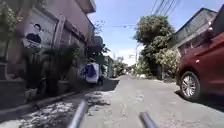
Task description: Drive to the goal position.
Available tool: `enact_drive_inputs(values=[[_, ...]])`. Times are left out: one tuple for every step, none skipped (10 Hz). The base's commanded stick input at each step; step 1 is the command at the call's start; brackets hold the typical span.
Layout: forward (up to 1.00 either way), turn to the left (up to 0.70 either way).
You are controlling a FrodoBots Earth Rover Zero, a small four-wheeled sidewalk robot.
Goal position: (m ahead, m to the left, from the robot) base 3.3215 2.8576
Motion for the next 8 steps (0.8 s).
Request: enact_drive_inputs(values=[[1.0,-0.14],[1.0,0.0],[1.0,-0.11],[1.0,-0.29],[1.0,-0.35],[1.0,-0.4],[1.0,-0.4],[1.0,-0.4]])
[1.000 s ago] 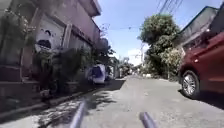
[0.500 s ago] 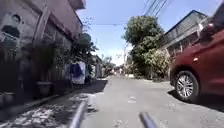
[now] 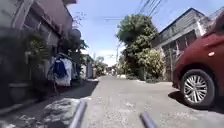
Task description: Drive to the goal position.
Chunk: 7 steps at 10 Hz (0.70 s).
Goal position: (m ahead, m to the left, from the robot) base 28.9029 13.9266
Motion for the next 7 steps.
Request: enact_drive_inputs(values=[[1.0,-0.4],[1.0,-0.4],[1.0,-0.4],[1.0,-0.4],[1.0,-0.16],[1.0,-0.05],[1.0,0.0]])
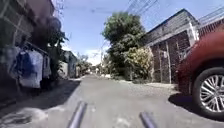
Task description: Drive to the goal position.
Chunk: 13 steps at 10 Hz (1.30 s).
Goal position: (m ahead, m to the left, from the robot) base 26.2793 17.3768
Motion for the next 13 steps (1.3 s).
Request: enact_drive_inputs(values=[[1.0,0.0],[1.0,0.0],[1.0,0.0],[1.0,0.0],[1.0,0.0],[1.0,0.0],[1.0,0.0],[1.0,0.0],[1.0,0.0],[1.0,0.0],[1.0,0.0],[1.0,0.0],[1.0,0.0]])
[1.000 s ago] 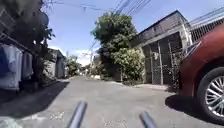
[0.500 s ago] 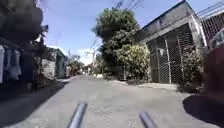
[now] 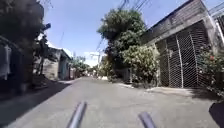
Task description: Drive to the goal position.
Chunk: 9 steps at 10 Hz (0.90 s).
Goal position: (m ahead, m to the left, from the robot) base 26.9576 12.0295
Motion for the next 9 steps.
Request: enact_drive_inputs(values=[[1.0,0.0],[1.0,0.0],[1.0,0.0],[1.0,0.0],[1.0,0.0],[0.95,0.0],[0.76,0.0],[0.51,0.0],[0.26,0.0]])
